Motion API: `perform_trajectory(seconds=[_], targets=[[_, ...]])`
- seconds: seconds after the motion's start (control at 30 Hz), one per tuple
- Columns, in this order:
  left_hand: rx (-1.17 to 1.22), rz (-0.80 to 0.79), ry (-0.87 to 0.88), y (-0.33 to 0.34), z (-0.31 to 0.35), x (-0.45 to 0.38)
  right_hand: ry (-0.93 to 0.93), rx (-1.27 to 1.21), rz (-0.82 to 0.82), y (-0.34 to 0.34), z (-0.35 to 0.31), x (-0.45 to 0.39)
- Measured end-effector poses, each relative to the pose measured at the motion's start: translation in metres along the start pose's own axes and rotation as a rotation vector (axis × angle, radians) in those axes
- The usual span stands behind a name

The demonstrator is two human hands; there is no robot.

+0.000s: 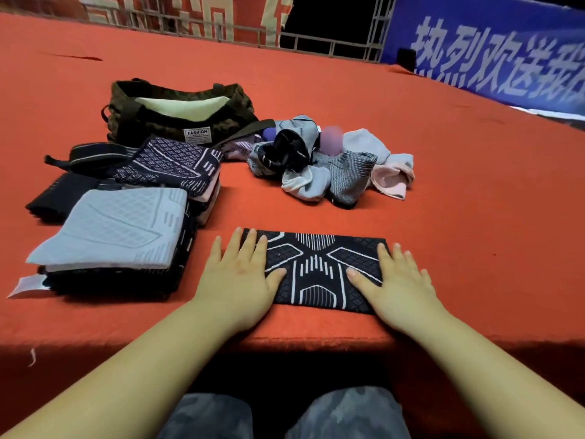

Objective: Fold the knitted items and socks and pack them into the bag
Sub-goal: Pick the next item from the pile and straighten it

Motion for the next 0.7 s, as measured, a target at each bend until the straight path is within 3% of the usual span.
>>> perform_trajectory(seconds=[0.07, 0.17, 0.2, 0.23, 0.33, 0.43, 0.57, 0.63, 0.7], targets=[[-0.018, 0.085, 0.075, -0.010, 0.015, 0.005, 0.097, -0.112, 0.073, -0.005, 0.015, 0.003], [0.109, 0.316, 0.410, -0.028, 0.063, 0.019, 0.154, -0.231, 0.175, -0.012, 0.026, 0.009], [0.167, 0.350, 0.494, -0.031, 0.077, 0.023, 0.163, -0.239, 0.172, -0.012, 0.026, 0.011], [0.186, 0.286, 0.513, -0.031, 0.090, 0.023, 0.162, -0.246, 0.169, -0.011, 0.024, 0.011], [0.177, 0.165, 0.398, -0.022, 0.110, 0.013, 0.078, -0.408, 0.286, -0.019, 0.020, 0.017], [0.260, 0.140, 0.320, -0.016, 0.113, 0.003, -0.013, -0.685, 0.384, -0.031, 0.017, 0.027], [0.729, 0.101, 0.302, -0.013, 0.099, 0.008, -0.138, -1.348, 0.293, -0.032, -0.002, 0.031], [1.009, 0.096, 0.262, -0.014, 0.083, 0.018, -0.195, -1.437, 0.287, -0.035, -0.021, 0.032], [1.038, 0.197, 0.183, -0.016, 0.059, 0.032, -0.261, -1.351, 0.298, -0.039, -0.047, 0.034]])
Point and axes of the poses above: each hand's wrist, its own x-axis away from the middle knuckle, its own y-axis out of the palm, z = x × y, the point moved 7 cm from there along -x, towards the middle knuckle, and after that the axes turned 7 degrees about -z, right-handed, at the moved point
